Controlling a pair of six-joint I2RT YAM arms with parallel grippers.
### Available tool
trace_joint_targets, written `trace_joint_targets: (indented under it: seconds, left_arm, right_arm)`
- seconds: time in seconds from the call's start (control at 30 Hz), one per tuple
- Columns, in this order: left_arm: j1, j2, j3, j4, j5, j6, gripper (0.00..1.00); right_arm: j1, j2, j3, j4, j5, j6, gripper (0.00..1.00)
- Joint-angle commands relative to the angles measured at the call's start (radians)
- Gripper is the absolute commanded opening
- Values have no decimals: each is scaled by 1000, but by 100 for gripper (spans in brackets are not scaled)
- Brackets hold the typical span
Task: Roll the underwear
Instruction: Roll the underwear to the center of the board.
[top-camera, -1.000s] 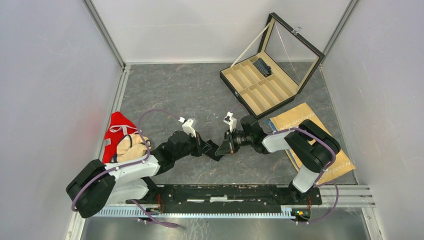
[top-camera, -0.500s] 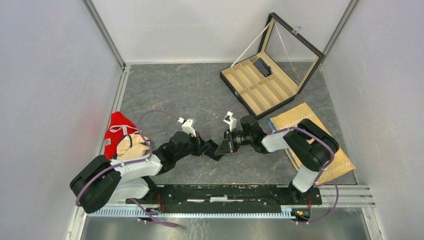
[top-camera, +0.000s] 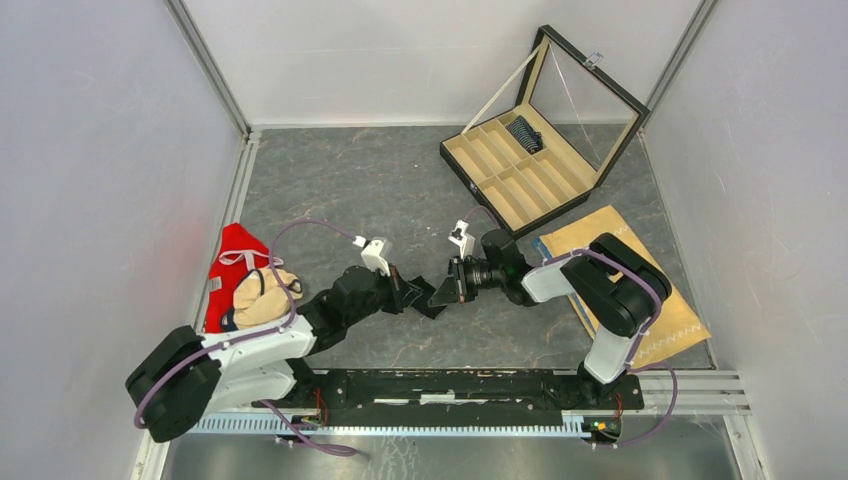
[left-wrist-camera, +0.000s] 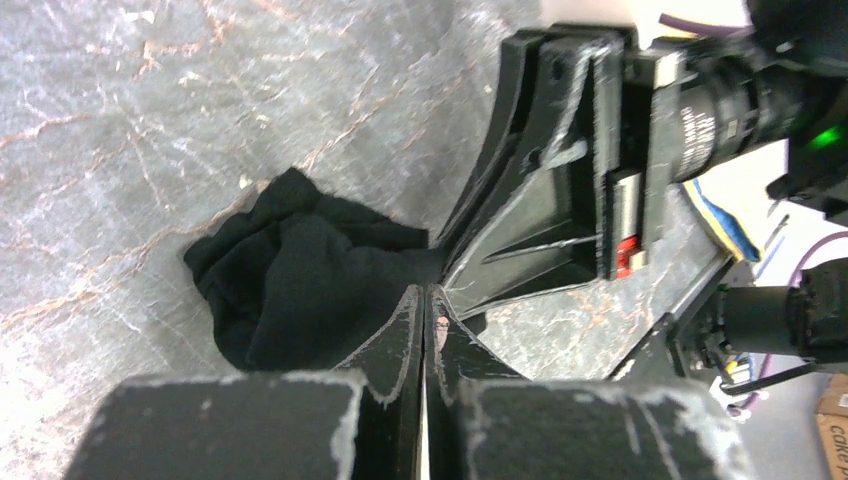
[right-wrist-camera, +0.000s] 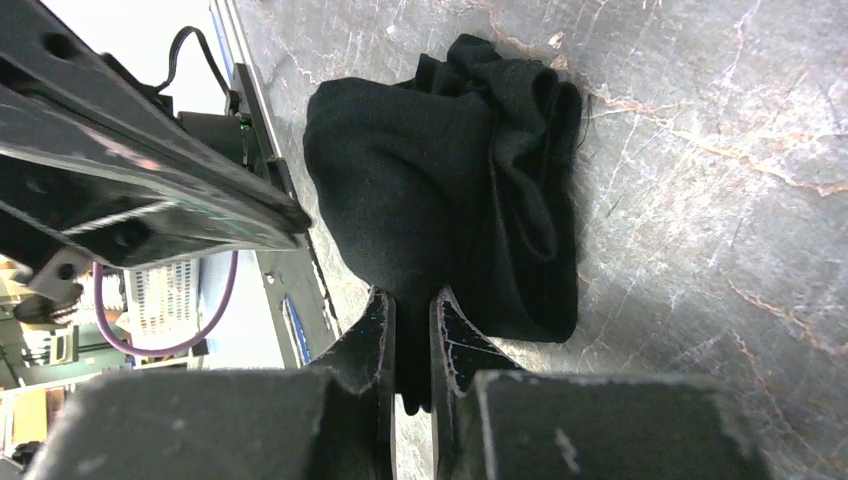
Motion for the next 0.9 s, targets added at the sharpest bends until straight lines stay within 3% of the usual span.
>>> trace_joint_targets:
  seconds: [0.0,0.37,0.57,0.87]
  left_arm:
    - [-9,56,-17,40,-33,1,2]
    - [-9,193,11,65,-140,-15,2]
    - [-9,316,24,59,-191,-61,2]
    - [-9,394,36,65,-204,-79,2]
  right_arm:
    - [-13,36,12,12,47,26,0]
    - [-26,39,-3,34,37,37,6]
    - [-27,9,2,7,40,11,23]
    - [-27,-121,63,-239,125,-194,42]
